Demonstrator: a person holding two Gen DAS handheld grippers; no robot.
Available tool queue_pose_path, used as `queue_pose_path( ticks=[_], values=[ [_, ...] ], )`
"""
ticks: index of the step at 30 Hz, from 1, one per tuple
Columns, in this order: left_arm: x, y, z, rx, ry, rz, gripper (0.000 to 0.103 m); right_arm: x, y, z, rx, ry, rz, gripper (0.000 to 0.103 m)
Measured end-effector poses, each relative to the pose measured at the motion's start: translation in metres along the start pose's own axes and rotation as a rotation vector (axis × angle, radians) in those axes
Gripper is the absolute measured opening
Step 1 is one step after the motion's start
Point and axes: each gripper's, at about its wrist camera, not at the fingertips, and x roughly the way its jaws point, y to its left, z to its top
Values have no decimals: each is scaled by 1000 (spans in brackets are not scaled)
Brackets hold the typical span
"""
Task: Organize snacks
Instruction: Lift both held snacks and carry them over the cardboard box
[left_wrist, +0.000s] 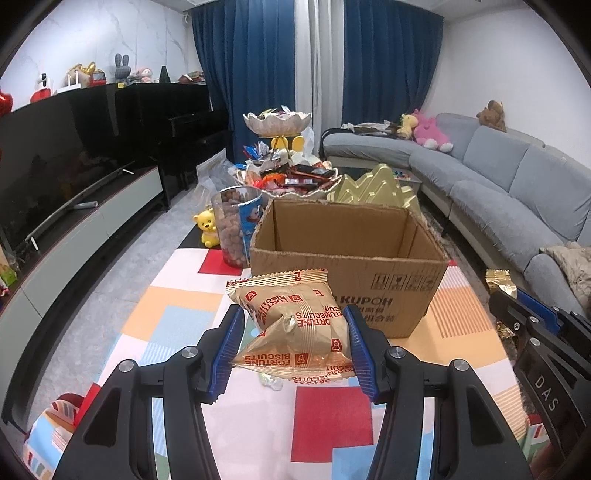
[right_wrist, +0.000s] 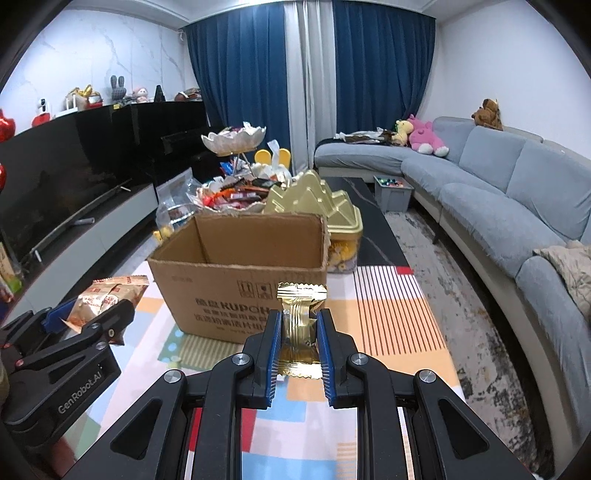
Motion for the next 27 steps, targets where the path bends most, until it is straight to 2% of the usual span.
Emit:
queue_pose_path(
  ticks=[15, 27],
  values=[
    [-7, 4, 41, 17, -64, -44, 54, -5, 14, 35, -14, -49, 12, 21],
    [3, 4, 69, 34, -79, -80, 54, 3, 20, 61, -24, -75, 22, 21]
  ],
)
